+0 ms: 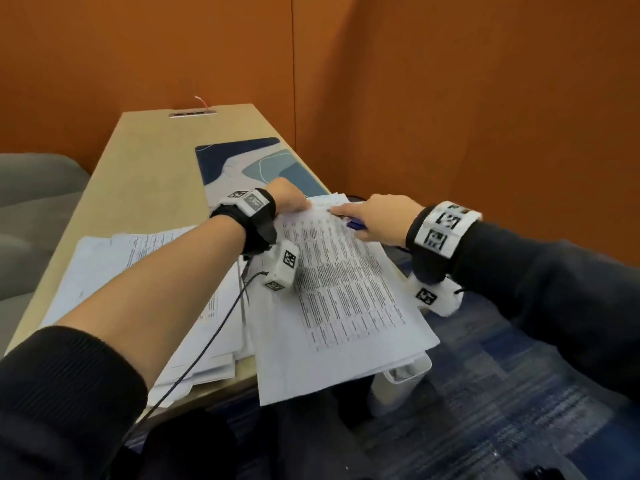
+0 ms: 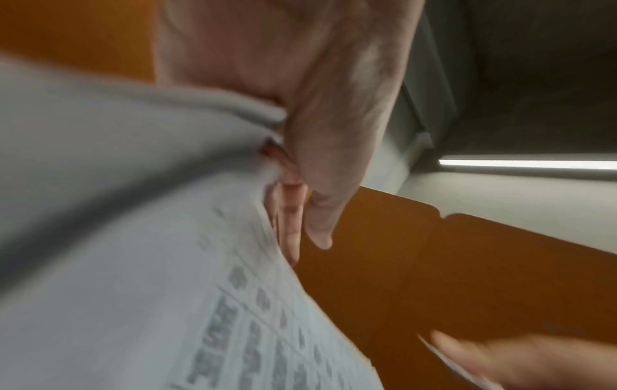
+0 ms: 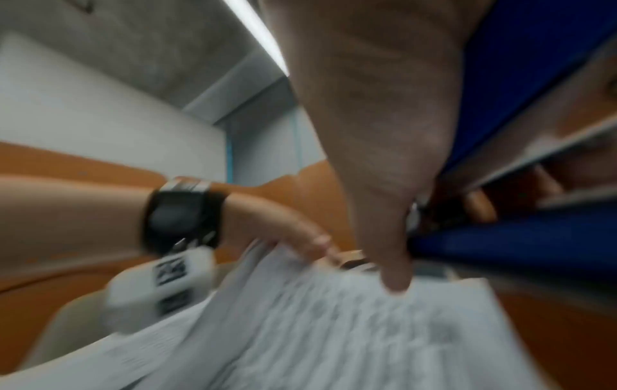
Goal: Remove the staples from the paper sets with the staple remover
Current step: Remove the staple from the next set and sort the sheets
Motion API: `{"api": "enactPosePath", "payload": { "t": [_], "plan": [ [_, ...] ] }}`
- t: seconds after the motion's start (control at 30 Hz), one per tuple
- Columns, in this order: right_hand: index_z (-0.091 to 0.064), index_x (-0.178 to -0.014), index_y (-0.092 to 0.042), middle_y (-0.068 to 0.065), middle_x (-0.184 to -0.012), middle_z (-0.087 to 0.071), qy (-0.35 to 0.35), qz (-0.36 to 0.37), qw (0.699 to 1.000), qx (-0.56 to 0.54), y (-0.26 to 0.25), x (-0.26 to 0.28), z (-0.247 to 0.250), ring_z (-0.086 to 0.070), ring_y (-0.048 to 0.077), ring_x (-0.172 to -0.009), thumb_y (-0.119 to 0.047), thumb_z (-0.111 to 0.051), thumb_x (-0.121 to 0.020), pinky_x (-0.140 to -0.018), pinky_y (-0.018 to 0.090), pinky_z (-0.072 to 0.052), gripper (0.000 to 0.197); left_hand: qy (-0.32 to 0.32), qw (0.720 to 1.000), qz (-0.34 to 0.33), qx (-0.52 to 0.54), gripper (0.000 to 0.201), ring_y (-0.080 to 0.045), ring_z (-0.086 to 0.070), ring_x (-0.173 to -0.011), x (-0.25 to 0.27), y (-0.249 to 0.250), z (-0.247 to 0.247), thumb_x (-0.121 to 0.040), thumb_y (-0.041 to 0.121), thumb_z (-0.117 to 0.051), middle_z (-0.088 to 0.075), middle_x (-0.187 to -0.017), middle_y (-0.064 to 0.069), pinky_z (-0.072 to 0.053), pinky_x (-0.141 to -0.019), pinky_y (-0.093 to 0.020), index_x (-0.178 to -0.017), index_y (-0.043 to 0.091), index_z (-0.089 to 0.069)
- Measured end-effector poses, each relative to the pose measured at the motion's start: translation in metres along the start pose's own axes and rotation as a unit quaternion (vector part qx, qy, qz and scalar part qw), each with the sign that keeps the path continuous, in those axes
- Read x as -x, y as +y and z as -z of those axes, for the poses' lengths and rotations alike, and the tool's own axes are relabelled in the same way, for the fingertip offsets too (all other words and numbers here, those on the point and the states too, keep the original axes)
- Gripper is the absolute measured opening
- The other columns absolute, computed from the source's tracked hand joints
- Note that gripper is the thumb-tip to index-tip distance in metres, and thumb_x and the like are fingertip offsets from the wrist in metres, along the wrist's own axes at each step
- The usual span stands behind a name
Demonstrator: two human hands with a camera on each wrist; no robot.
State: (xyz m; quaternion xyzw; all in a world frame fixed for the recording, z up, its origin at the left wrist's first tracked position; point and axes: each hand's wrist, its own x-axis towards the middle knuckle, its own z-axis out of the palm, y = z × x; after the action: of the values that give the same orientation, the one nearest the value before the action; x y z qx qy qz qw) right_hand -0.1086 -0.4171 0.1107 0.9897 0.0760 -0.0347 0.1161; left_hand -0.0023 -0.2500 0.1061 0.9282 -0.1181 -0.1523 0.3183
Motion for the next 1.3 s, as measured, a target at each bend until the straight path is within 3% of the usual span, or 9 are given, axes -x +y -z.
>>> {"api": "enactPosePath", "payload": {
  "t": [0.13, 0.2, 0.3, 0.47, 0.6, 0.8, 0.93, 1.1, 1.3],
  "plan": [
    [-0.026, -0.151, -0.040, 0.002, -0.148, -0.046, -0.136, -0.040, 0.985, -0.103, 0.067, 0.029, -0.017, -0.059, 0.016, -0.096, -0.039, -0.060, -0.094, -0.081, 0.028, -0.041, 0.066, -0.079, 0.990, 0.073, 0.092, 0.063, -0.037, -0.050, -0.125, 0.003, -0.052, 0.004, -0.093, 0.059, -0.043, -0.052, -0.137, -0.018, -0.039, -0.106, -0.048, -0.134, 0.012, -0.052],
    [-0.022, -0.152, -0.040, 0.001, -0.150, -0.041, -0.195, -0.088, 0.973, -0.087, 0.091, 0.043, -0.047, -0.054, 0.023, -0.117, -0.042, -0.066, -0.089, -0.090, 0.029, -0.040, 0.076, -0.105, 0.957, 0.110, 0.246, 0.070, -0.029, -0.060, -0.103, 0.007, -0.082, 0.004, -0.088, 0.067, -0.043, -0.062, -0.117, -0.013, -0.050, -0.087, -0.042, -0.125, 0.010, -0.056],
    [-0.034, -0.143, -0.038, 0.002, -0.139, -0.052, -0.271, -0.119, 0.953, -0.068, 0.108, 0.062, -0.094, -0.056, 0.022, -0.110, -0.042, -0.072, -0.083, -0.093, 0.034, -0.046, 0.072, -0.130, 0.938, 0.104, 0.303, 0.045, -0.024, -0.063, -0.085, 0.026, -0.102, -0.001, -0.087, 0.045, -0.062, -0.067, -0.101, -0.009, -0.057, -0.072, -0.035, -0.114, 0.009, -0.060],
    [-0.027, -0.150, -0.039, -0.004, -0.150, -0.041, -0.364, -0.123, 0.923, -0.035, 0.103, 0.070, -0.121, -0.047, 0.020, -0.129, -0.037, -0.066, -0.090, -0.095, 0.026, -0.040, 0.072, -0.077, 0.974, 0.047, 0.207, 0.021, -0.033, -0.068, -0.094, 0.044, -0.095, -0.023, -0.083, 0.001, -0.070, -0.071, -0.100, -0.015, -0.054, -0.089, -0.048, -0.103, 0.003, -0.065],
    [-0.028, -0.150, -0.036, 0.002, -0.145, -0.047, -0.275, -0.124, 0.949, -0.088, 0.102, 0.067, -0.089, -0.052, 0.022, -0.117, -0.040, -0.069, -0.086, -0.092, 0.029, -0.041, 0.076, 0.045, 0.953, -0.050, 0.296, 0.014, -0.025, -0.067, -0.088, 0.047, -0.065, -0.001, -0.086, 0.001, -0.064, -0.069, -0.100, -0.009, -0.055, -0.077, -0.038, -0.095, 0.011, -0.063],
    [-0.047, -0.107, -0.029, -0.007, -0.092, -0.062, -0.128, -0.036, 0.962, -0.239, 0.047, 0.074, 0.001, -0.061, 0.017, -0.080, -0.052, -0.072, -0.081, -0.067, 0.029, -0.046, 0.043, 0.250, 0.896, -0.168, 0.326, 0.016, -0.023, -0.067, -0.096, 0.044, -0.023, 0.065, -0.086, 0.010, -0.062, -0.069, -0.108, -0.011, -0.055, -0.086, -0.041, -0.102, 0.009, -0.064],
    [-0.045, -0.127, -0.027, 0.000, -0.099, -0.061, -0.072, 0.115, 0.987, -0.088, -0.038, 0.070, -0.005, -0.061, 0.025, -0.094, -0.050, -0.065, -0.086, -0.070, 0.032, -0.040, 0.051, 0.299, 0.892, -0.210, 0.267, 0.024, -0.023, -0.062, -0.083, 0.040, -0.013, 0.069, -0.077, 0.022, -0.061, -0.065, -0.091, -0.009, -0.053, -0.075, -0.041, -0.098, 0.009, -0.061],
    [-0.048, -0.125, -0.023, 0.006, -0.105, -0.062, -0.043, 0.181, 0.982, 0.019, -0.098, 0.045, -0.046, -0.062, 0.028, -0.095, -0.041, -0.059, -0.092, -0.055, 0.030, -0.030, 0.039, 0.375, 0.873, -0.210, 0.232, 0.022, -0.007, -0.036, -0.055, 0.035, -0.013, 0.058, -0.087, 0.012, -0.058, -0.040, -0.061, 0.010, -0.030, -0.050, -0.015, -0.071, 0.023, -0.048],
    [-0.058, -0.123, -0.024, -0.006, -0.124, -0.056, 0.202, 0.122, 0.950, -0.207, -0.060, 0.038, -0.017, -0.051, 0.009, -0.114, -0.044, -0.051, -0.097, -0.092, 0.028, -0.045, 0.034, 0.397, 0.857, -0.222, 0.240, 0.029, -0.009, -0.034, -0.055, 0.034, -0.030, 0.069, -0.088, 0.015, -0.058, -0.040, -0.061, 0.005, -0.029, -0.052, -0.017, -0.066, 0.022, -0.040]
  ]
}}
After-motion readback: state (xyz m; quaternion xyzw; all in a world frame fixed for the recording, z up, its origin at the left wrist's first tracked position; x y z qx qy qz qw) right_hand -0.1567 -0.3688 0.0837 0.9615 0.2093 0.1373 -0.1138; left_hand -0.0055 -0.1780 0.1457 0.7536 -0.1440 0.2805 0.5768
